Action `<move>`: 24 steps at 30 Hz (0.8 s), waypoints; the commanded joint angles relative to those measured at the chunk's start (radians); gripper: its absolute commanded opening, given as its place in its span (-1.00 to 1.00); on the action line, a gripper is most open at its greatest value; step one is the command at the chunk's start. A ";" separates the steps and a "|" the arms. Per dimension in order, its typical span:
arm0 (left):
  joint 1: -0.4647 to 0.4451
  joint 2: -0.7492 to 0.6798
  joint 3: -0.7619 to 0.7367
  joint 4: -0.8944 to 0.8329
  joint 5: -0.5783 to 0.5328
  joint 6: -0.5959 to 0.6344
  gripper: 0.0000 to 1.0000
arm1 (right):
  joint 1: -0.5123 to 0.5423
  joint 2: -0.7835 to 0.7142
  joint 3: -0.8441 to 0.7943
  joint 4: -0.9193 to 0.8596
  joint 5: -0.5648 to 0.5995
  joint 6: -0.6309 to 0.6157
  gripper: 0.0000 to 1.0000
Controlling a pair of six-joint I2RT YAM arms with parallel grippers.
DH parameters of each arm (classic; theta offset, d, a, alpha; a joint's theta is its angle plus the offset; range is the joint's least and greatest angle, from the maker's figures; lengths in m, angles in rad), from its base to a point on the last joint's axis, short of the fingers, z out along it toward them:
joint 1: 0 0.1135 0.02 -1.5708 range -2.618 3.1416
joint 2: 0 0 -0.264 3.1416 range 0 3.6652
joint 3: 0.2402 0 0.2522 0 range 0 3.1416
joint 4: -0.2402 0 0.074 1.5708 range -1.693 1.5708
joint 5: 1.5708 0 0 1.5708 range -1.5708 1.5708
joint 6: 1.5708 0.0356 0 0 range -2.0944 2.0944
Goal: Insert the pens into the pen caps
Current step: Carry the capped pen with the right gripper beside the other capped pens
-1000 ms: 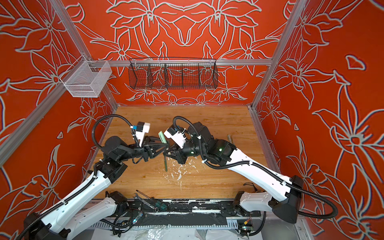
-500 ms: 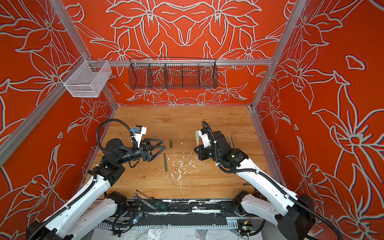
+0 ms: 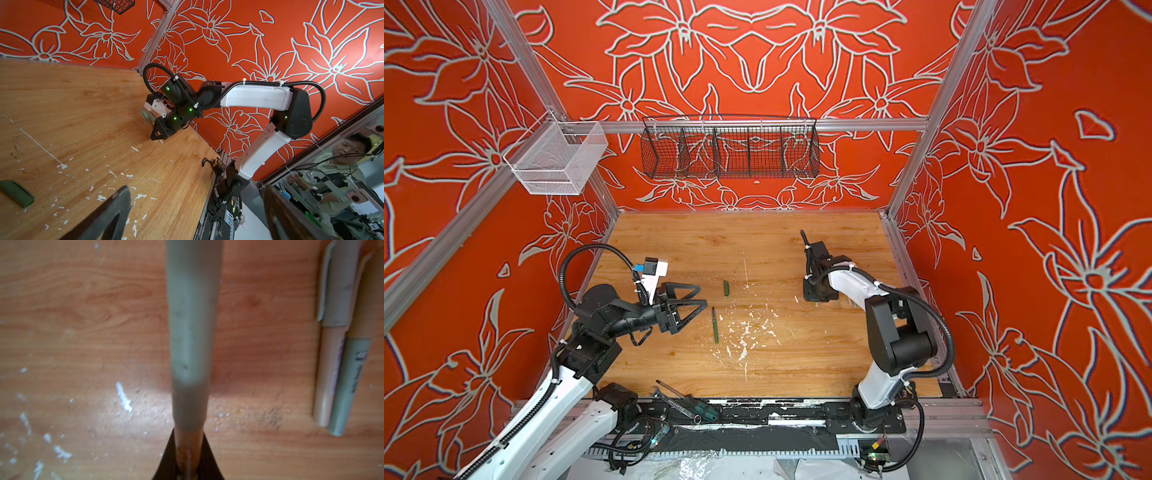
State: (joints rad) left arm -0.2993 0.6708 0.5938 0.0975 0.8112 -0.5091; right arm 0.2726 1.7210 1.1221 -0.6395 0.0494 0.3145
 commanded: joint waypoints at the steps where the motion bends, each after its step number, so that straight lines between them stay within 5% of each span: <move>1: 0.011 -0.007 0.021 -0.027 0.013 0.032 0.94 | -0.022 0.053 0.060 -0.093 0.109 -0.058 -1.00; 10: 0.022 0.079 0.004 0.048 0.040 -0.005 0.94 | -0.096 0.135 0.108 -0.123 0.182 -0.127 -0.85; 24: 0.023 0.111 0.011 0.008 -0.027 0.011 0.94 | -0.088 0.134 0.207 -0.193 0.256 -0.173 0.22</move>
State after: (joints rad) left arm -0.2813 0.7773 0.5938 0.1093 0.8108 -0.5095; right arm 0.1745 1.8824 1.3041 -0.7784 0.2611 0.1543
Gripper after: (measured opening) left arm 0.970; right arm 0.594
